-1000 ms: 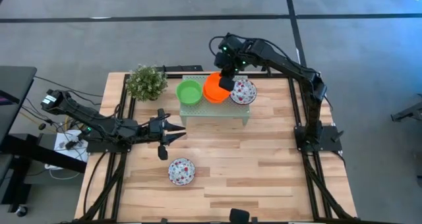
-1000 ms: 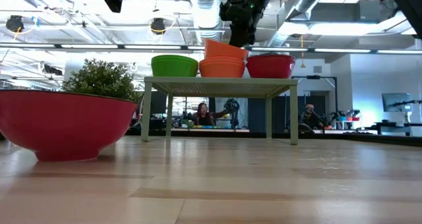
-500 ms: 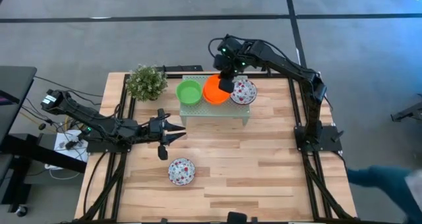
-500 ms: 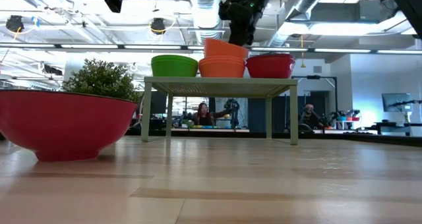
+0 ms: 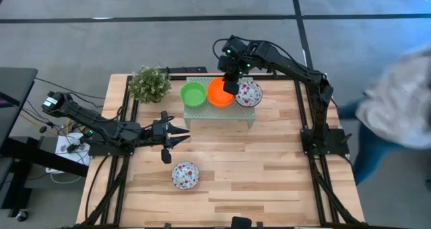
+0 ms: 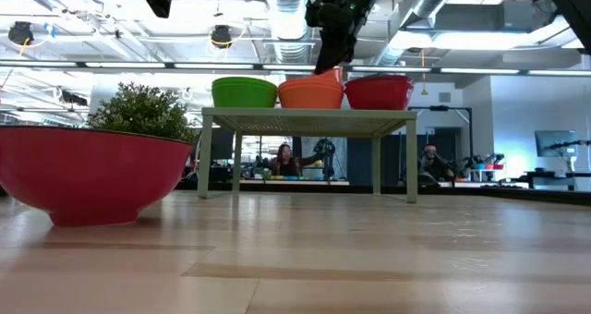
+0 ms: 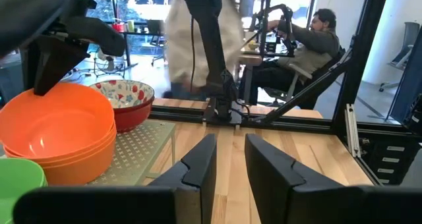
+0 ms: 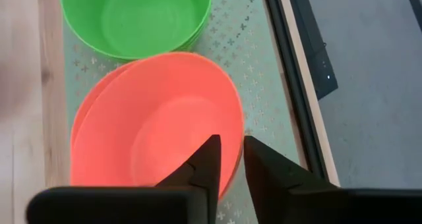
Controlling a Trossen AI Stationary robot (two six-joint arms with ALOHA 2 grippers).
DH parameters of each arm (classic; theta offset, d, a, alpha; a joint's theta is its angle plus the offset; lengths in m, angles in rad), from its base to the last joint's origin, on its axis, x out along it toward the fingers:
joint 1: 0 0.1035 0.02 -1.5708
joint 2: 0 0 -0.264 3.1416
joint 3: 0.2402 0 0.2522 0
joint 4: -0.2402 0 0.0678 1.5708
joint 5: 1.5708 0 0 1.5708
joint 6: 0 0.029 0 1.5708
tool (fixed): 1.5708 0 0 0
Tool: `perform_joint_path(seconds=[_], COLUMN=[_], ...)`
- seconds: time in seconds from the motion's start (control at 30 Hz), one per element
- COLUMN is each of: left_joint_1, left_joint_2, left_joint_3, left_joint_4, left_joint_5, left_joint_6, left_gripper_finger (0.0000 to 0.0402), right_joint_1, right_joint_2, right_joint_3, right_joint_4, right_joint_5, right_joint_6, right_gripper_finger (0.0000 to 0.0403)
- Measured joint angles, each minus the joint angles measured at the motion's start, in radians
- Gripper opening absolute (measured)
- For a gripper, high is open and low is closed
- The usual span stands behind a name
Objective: Pick & Place Mini bowls
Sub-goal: Stack the orange bowl on the orange bowl on the shelf, then stack the white bowl on the white bowl on the shelf
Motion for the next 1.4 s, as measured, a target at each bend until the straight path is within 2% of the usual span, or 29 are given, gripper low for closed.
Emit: perform_joint_path(seconds=[0.37,0.63,0.93,1.17,1.4], left_joint_1=[0.000,0.000,0.000,0.000,0.000], left_joint_2=[0.000,0.000,0.000,0.000,0.000], left_joint_3=[0.000,0.000,0.000,0.000,0.000], left_joint_4=[0.000,0.000,-0.008,-0.011,-0.016], left_joint_5=[0.000,0.000,0.000,0.000,0.000], left_joint_6=[-0.021,-0.030,-0.030,-0.030,-0.030], left_gripper_finger=[0.0081,0.0081,0.0081,0.0081,0.0081], right_joint_1=[0.007,0.020,0.003,-0.001,0.029], right_joint_2=[0.000,0.000,0.024,0.034,0.031], right_joint_3=[0.000,0.000,-0.002,-0.001,0.021], right_joint_4=[0.053,0.014,-0.030,0.002,-0.013], right_joint_5=[0.005,0.026,0.076,0.072,0.060], right_joint_6=[-0.026,0.010,0.060,0.064,0.027], right_gripper_finger=[0.0107,0.0111,0.0079,0.0007,0.0019])
